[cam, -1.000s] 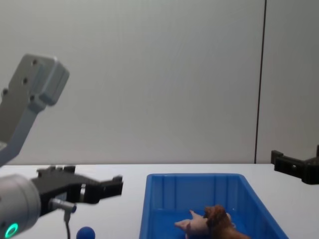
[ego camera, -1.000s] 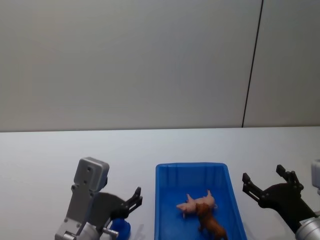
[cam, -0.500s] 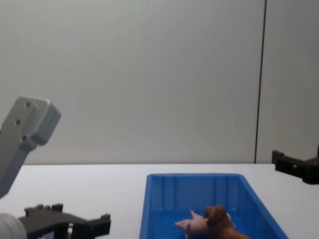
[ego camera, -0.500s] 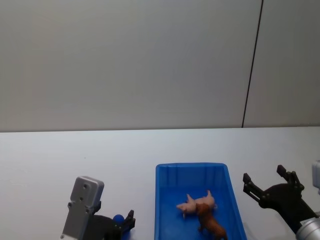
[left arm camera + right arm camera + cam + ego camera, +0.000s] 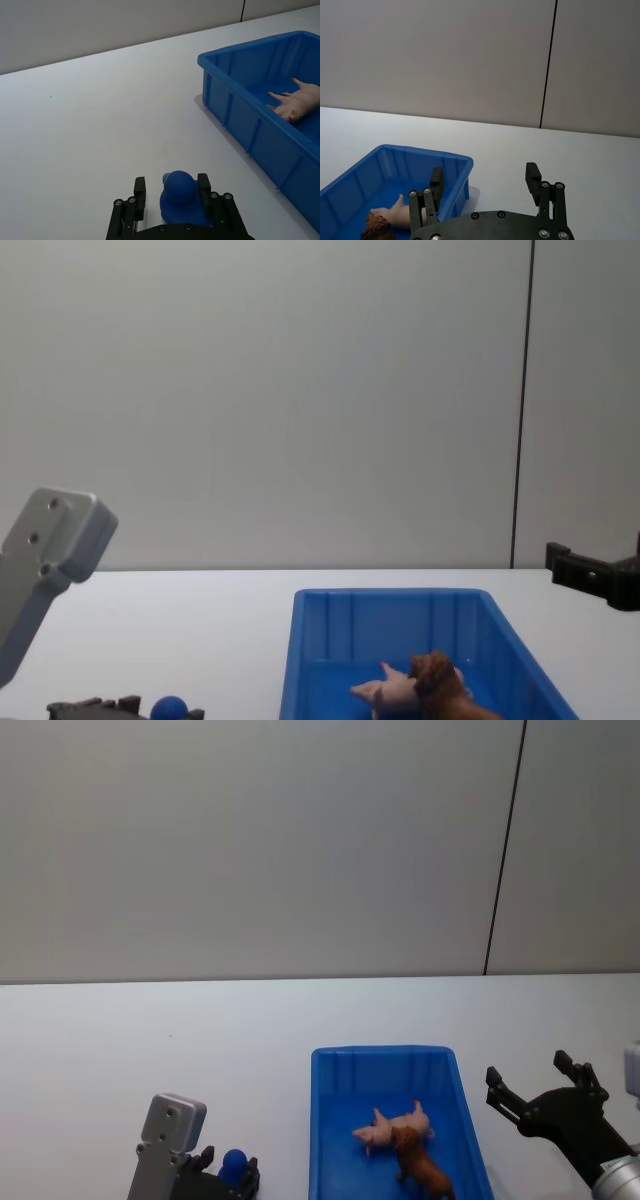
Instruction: Pick up the two dolls from the table and place them into the box.
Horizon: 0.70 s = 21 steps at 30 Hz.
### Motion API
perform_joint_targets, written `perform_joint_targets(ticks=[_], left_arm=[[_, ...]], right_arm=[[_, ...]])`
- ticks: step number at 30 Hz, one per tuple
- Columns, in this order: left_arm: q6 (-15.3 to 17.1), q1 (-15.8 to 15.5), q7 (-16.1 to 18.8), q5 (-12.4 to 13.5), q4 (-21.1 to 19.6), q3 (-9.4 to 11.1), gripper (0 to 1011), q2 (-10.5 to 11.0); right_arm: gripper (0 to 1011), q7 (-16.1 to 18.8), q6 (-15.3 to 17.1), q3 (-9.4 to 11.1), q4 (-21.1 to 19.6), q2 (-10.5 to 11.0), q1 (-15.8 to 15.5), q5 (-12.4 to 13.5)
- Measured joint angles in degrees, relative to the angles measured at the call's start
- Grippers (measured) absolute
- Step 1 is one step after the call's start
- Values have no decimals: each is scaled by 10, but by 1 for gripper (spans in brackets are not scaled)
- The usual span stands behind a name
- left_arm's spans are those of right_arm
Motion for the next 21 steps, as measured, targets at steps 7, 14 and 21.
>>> perform_joint_targets(ticks=[7,14,21], left_arm=[[-18,-4,-10,1,20,-1,460,-6],[-35,-7,-21,2,34,-2,333,-11],[-51,-9,-36,6,36,-3,288,-14]], right_arm=[[1001,0,0,0,0,0,0,0],[1001,0,0,0,0,0,0,0],[1001,0,0,0,0,0,0,0]])
